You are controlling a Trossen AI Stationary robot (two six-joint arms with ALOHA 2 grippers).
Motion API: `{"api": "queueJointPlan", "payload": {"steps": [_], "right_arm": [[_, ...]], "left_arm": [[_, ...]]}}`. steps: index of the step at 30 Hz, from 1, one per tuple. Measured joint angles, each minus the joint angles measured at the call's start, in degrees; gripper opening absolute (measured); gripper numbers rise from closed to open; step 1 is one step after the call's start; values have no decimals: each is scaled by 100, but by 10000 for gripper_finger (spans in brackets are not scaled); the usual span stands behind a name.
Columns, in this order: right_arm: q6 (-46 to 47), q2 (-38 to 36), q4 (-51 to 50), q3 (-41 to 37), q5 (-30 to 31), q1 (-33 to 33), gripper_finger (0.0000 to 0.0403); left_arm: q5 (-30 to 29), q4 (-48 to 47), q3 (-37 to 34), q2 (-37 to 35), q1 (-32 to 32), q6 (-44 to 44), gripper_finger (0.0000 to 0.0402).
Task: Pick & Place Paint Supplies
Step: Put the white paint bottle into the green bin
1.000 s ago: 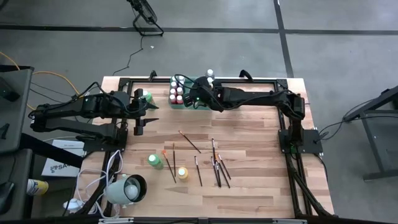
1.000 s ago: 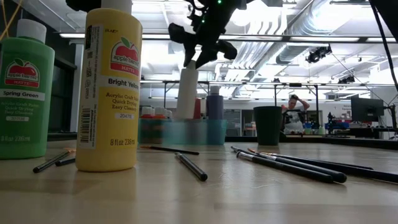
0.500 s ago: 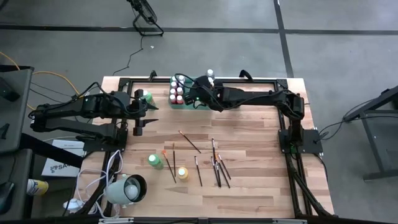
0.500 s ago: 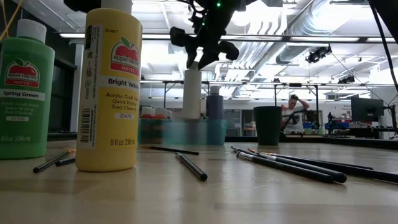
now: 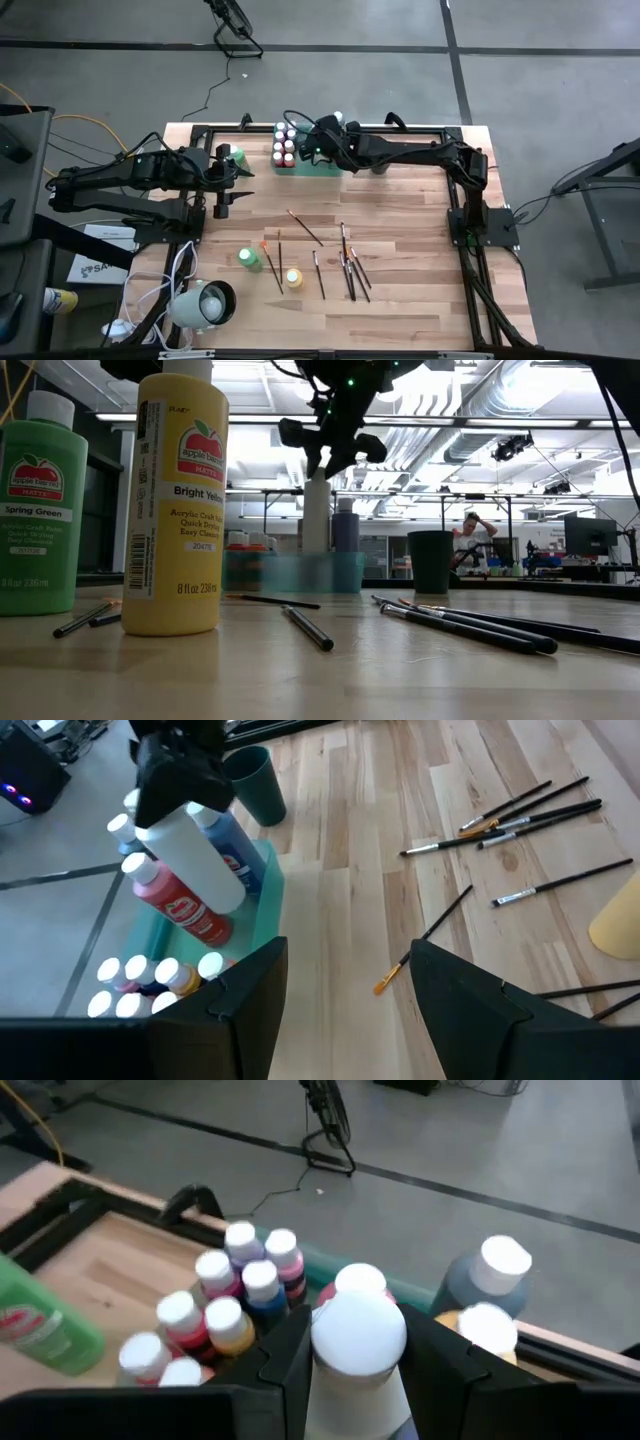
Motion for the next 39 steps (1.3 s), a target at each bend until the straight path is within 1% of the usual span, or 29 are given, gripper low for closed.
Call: {"api": "queueJointPlan", "payload": {"steps": [10,16,20,26,39], "right_arm": [[49,57,-35,8,-177,33,115],[241,154,-154,10,-82,154,115],[643,173,-334,12,-107,194,115],[798,173,-358,14,104,211,115],[1162,387,-589,32,9,205,117]], "left_arm": [[2,-88,0,0,0,-2,207],[2,-133,0,0,0,-2,207],[2,-131,0,0,0,-2,207],[2,-131,0,0,0,-4,207],[2,-130,0,0,-1,-4,207]]}}
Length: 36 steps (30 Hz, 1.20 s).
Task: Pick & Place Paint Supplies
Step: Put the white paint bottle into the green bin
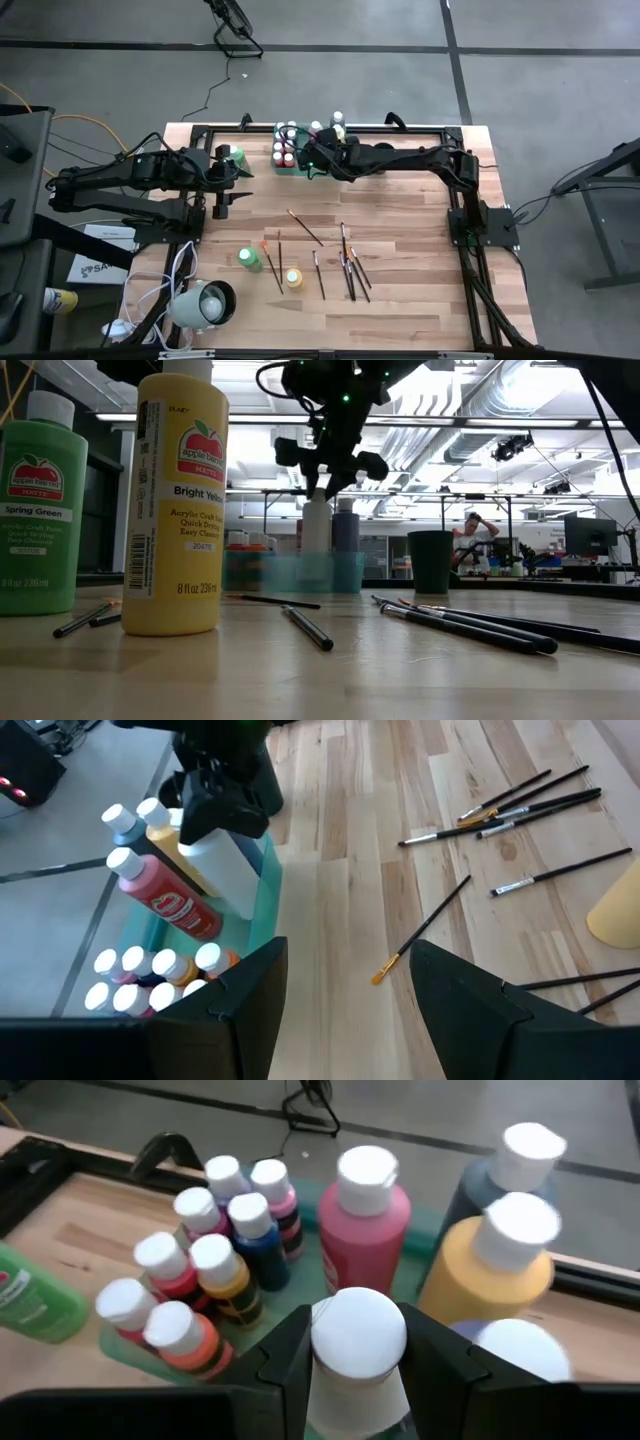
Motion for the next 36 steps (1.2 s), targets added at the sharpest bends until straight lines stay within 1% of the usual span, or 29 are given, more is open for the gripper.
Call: {"api": "queueJointPlan", "payload": {"steps": [12,18,24,28,33,36], "right_arm": [[98,42,-37,-4,-165,-4,123],[89,42,-102,-4,-353,-3,125],[-462,42,-107,-9,-145,-44,125],[-671,42,-77,-9,-11,-41,123],[-679,42,-87,-9,-22,-42,127],[-695,43,-106,-9,-150,-44,127]], "left_arm": [[0,-16,0,0,-1,2,207],[0,-19,0,0,0,2,207],[0,-19,0,0,1,2,207],[0,-30,0,0,1,2,207],[0,-106,0,0,-1,2,207],[0,-141,0,0,-1,2,207]]}}
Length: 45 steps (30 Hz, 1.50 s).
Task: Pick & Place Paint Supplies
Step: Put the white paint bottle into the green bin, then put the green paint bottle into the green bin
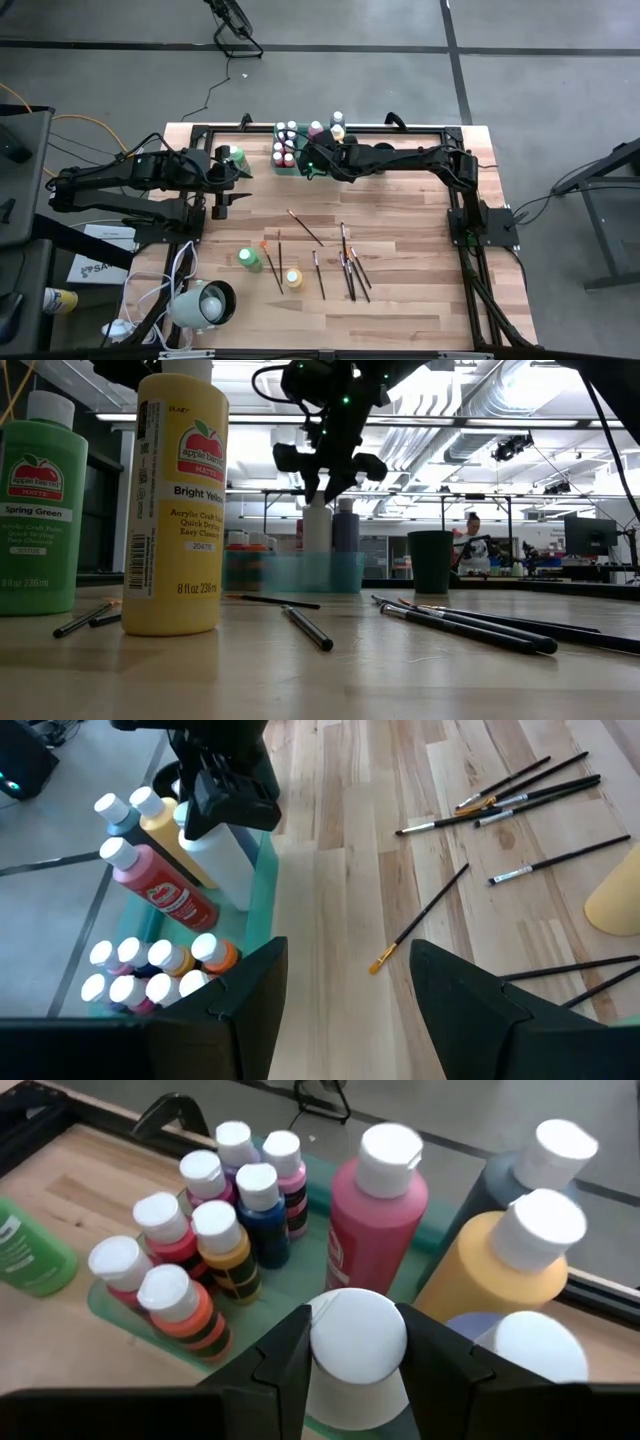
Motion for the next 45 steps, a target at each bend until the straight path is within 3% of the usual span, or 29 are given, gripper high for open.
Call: {"api": "queueJointPlan", "payload": {"steps": [13,25,34,38,45], "right_arm": [[39,5,-9,-2,-271,-8,133],[27,-79,-6,-1,-569,-7,240],[-123,-608,-198,-1,-801,4,250],[-685,-993,-248,-2,-1449,7,247],[-1524,-1592,-497,-2,-3865,158,246]], "left_arm": [[0,-2,0,0,2,19,207],[0,-7,0,0,1,24,207],[0,-31,0,0,1,23,207],[0,-35,-2,0,2,22,207],[0,-171,-2,2,1,22,207]]}}
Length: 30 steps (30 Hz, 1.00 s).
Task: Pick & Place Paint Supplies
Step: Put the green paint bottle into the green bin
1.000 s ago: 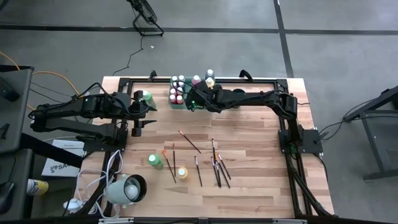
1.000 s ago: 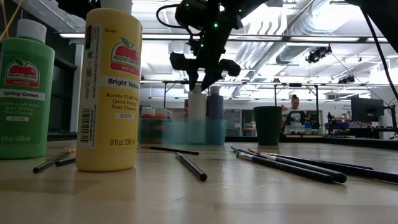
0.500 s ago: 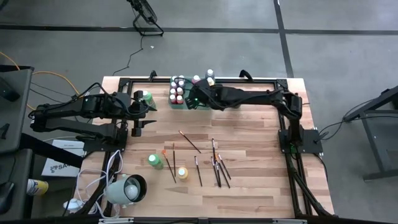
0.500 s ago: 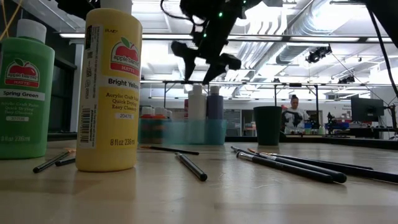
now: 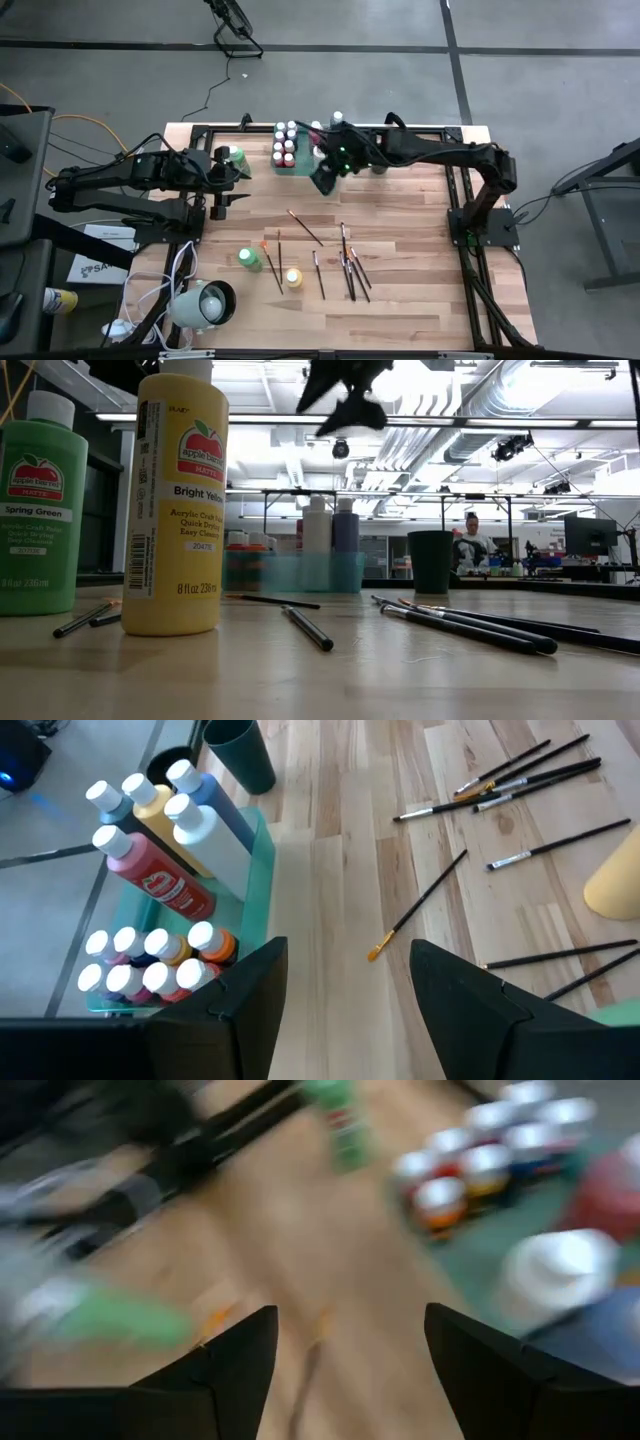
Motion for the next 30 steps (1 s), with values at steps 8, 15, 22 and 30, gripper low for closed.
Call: {"api": "queueJointPlan", "payload": {"steps": [8,15,22,30], "right_arm": [[-238,-193,-408,-2,-325,540,246],[-227,-205,-565,2,447,873,246],[-88,-246,-517,1,606,892,246],[-675,-783,-537,-2,620,883,246]], "left_arm": [[-479,-274,0,-1,3,-216,207],[-2551,-779,-2,-11,7,-871,207],[-2804,-949,-2,39,357,-1220,207],[-1975,-1009,-2,31,1531,-717,207]]}}
